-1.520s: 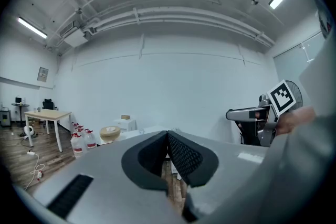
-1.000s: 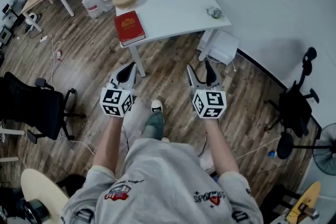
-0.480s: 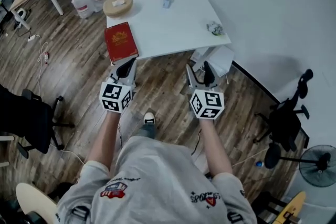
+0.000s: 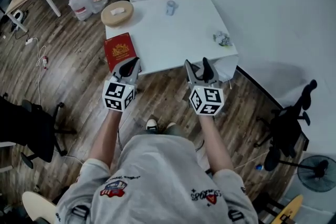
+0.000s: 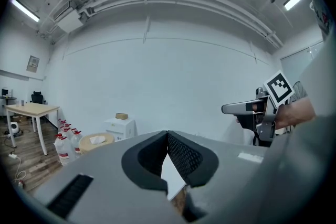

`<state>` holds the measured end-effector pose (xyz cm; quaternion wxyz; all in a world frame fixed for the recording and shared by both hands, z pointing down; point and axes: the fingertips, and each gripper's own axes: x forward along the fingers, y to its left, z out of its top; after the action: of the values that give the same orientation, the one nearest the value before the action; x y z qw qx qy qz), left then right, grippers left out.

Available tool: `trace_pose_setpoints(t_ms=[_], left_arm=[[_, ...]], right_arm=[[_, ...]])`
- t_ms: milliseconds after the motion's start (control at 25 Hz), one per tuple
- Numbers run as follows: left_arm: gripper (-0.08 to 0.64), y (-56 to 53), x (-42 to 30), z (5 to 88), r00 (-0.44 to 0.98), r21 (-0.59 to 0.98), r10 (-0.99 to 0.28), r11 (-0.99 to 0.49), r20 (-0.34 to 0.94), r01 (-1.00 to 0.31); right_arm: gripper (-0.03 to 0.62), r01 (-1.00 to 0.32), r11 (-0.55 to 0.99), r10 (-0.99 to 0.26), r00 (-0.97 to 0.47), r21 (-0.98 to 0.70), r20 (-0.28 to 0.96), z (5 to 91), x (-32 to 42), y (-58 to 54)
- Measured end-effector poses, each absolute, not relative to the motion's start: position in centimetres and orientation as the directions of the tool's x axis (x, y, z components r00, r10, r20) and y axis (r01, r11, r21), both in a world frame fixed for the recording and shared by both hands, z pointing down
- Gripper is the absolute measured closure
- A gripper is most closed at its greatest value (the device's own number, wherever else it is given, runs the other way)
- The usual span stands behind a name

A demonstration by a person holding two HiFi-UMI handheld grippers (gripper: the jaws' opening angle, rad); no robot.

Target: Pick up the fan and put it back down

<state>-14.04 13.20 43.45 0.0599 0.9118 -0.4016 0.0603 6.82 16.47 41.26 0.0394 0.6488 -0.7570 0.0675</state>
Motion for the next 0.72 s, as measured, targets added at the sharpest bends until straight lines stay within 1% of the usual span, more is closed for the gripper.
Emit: trace_pose_setpoints(t_ms=[320, 520, 720], left_arm=[[0.555, 6.3, -13.1, 45.3, 0.635, 0.068, -0.750, -0.635, 0.185, -0.770], [0.555, 0.9, -13.3, 45.6, 0.582, 0.058, -0.789, -0.583, 0.196, -0.810], [0.555, -7.4, -12.2, 45.1, 0.516, 0.042, -0.834, -0.518, 0.199, -0.854]], right_arm=[[0.318, -0.983, 0.167, -0.972, -0.177, -0.077, 0.155, 43.4, 8.6, 8.3], [0.318, -0.971, 0.223, -0.962, -0.233, -0.084, 0.145, 44.1, 8.7, 1.1], [0.316, -0.950, 0.296, -0.939, -0.309, -0.101, 0.150, 44.6, 9.9, -8.8]])
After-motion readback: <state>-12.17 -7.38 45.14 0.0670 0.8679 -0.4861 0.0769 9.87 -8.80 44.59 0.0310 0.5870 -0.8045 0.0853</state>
